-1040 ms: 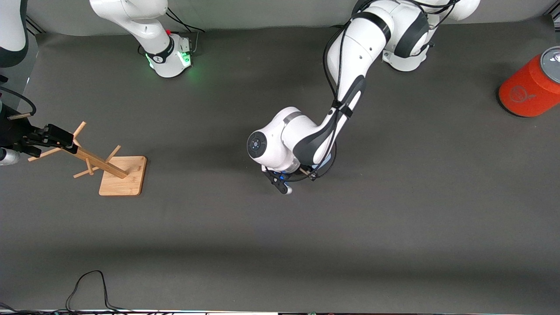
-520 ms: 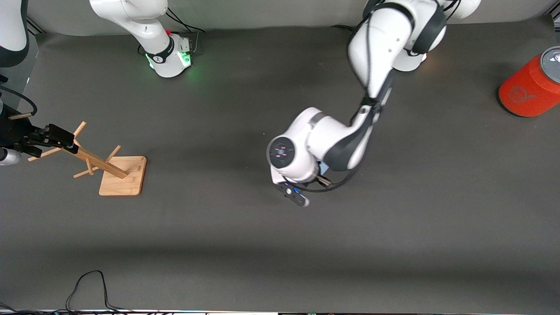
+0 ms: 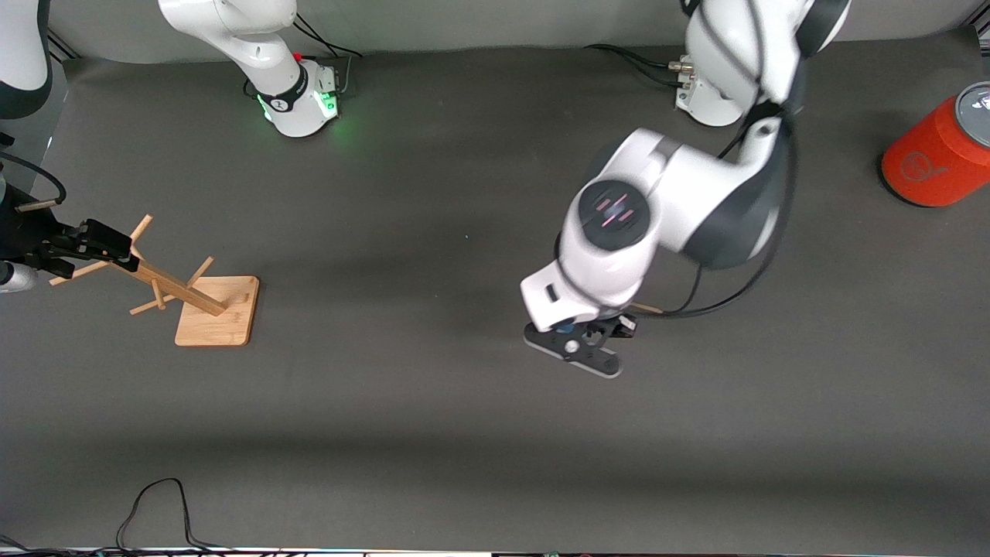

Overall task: Rotate and upright cup with both arms
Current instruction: 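Lower the upright blue cup onto the table with the left gripper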

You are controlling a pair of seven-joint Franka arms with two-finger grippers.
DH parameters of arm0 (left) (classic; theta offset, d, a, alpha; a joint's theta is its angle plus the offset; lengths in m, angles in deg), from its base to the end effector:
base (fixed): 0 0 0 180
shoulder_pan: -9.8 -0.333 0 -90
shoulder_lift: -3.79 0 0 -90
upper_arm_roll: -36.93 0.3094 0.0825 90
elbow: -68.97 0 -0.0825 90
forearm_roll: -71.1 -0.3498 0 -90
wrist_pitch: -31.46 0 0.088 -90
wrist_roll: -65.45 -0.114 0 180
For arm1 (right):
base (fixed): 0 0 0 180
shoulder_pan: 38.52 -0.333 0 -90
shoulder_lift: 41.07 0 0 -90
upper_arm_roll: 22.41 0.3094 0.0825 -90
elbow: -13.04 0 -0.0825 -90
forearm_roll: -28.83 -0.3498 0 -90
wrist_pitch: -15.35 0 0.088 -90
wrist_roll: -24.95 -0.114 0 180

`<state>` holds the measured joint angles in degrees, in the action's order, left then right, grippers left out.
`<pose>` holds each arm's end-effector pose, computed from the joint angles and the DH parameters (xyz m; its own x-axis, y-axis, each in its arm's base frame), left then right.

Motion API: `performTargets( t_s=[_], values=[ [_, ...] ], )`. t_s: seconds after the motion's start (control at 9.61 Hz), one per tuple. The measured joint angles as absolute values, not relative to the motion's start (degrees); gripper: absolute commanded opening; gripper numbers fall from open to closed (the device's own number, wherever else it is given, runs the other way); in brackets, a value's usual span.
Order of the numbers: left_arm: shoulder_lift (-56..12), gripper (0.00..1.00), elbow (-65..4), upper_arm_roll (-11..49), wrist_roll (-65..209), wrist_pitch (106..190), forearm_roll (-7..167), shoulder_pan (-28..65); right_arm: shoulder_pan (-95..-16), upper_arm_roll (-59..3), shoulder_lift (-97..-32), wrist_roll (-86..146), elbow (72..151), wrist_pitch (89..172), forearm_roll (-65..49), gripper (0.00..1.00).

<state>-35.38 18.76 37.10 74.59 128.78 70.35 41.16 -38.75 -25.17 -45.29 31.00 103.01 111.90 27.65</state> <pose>0.6087 -0.3678 0.5063 0.9175 -0.3728 0.1387 -0.3773 -0.9261 0.0072 0.5521 -0.0213 0.5820 0.9973 0.0594 0.0428 0.0599 -0.9981 -0.0126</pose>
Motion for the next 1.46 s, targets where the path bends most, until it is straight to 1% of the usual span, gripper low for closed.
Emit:
performTargets(
  t_s=[0.1, 0.21, 0.31, 0.52, 0.73, 0.94, 1.04, 1.46],
  values=[
    [-31.9, 0.0, 14.1, 37.0, 76.9, 134.2, 71.1, 41.2, -38.8, -25.2, -45.3, 31.0, 103.0, 111.9, 27.6, 1.0],
    [-28.7, 0.0, 7.0, 36.8, 79.4, 142.0, 71.2, 41.4, -38.8, -25.2, -45.3, 31.0, 103.0, 111.9, 27.6, 1.0],
    [-26.2, 0.0, -1.5, 36.6, 81.4, 151.3, 71.2, 41.8, -38.8, -25.2, -45.3, 31.0, 103.0, 111.9, 27.6, 1.0],
    [-23.6, 0.0, -17.0, 36.5, 85.1, 168.9, 71.2, 43.3, -38.8, -25.2, -45.3, 31.0, 103.0, 111.9, 27.6, 1.0],
    [-22.7, 0.0, -27.6, 36.5, 87.8, 180.8, 70.1, 45.0, -38.8, -25.2, -45.3, 31.0, 103.0, 111.9, 27.6, 1.0],
    [-22.4, 0.0, -35.9, 36.5, 90.5, 191.0, 67.5, 45.7, -38.8, -25.2, -45.3, 31.0, 103.1, 111.9, 27.6, 1.0],
    [-22.4, 0.0, -38.9, 36.5, 90.8, 194.3, 67.2, 45.7, -38.8, -25.2, -45.3, 31.0, 103.1, 111.9, 27.6, 1.0],
    [-23.8, 0.0, -43.5, 36.8, 91.0, 201.3, 65.5, 45.7, -38.8, -25.2, -45.3, 31.0, 103.1, 111.9, 27.6, 1.0]
  ],
)
